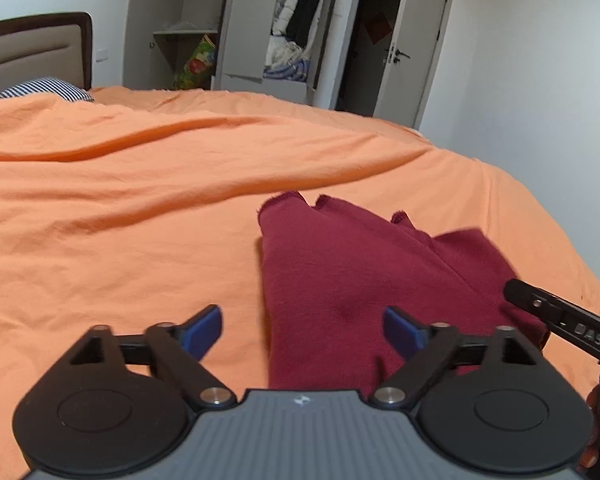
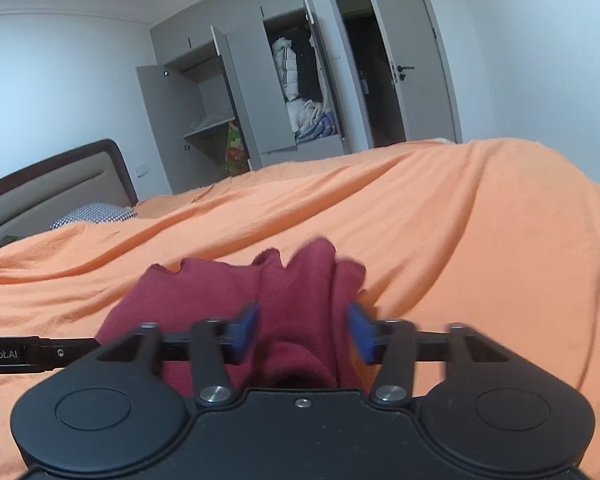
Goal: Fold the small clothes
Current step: 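Open the right tool and release the folded shirt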
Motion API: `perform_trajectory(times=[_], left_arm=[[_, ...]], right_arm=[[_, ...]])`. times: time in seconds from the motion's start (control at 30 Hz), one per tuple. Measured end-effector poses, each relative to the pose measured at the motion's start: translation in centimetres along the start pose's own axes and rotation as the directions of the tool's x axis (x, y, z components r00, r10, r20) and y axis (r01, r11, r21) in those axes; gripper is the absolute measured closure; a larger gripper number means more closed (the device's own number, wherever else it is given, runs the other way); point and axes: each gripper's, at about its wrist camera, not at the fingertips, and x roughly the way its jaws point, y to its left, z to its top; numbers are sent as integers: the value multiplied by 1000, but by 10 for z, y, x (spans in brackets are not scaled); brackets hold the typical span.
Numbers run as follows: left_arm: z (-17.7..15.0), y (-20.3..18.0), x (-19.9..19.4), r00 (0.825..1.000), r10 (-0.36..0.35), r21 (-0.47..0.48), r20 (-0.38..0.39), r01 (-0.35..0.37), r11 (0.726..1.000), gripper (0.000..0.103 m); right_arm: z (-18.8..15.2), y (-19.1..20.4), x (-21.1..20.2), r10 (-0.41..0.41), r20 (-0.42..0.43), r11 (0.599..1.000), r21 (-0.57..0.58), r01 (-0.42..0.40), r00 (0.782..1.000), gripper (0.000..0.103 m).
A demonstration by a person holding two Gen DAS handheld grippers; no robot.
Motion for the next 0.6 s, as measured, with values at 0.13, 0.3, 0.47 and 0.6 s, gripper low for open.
perform_trajectory(times=[0.13, 0.3, 0.47, 0.6], left_arm=[[-2, 2, -22, 999, 4, -1, 47, -4, 1000, 1], [-8, 6, -53, 996, 3, -6, 86, -2, 1000, 0], [-23, 7, -87, 990, 4, 6, 141, -5, 1000, 0], [-41, 10, -113, 986, 7, 27, 167, -11, 1000, 0]], right_arm=[[1, 5, -24, 1, 44, 1000, -16, 0, 999, 17], [-3, 10, -61, -4, 106, 999, -34, 7, 994, 4], [-12, 19, -100, -14, 161, 997, -72, 26, 987, 1], [-30, 27, -132, -21, 182, 995, -89, 37, 983, 1]])
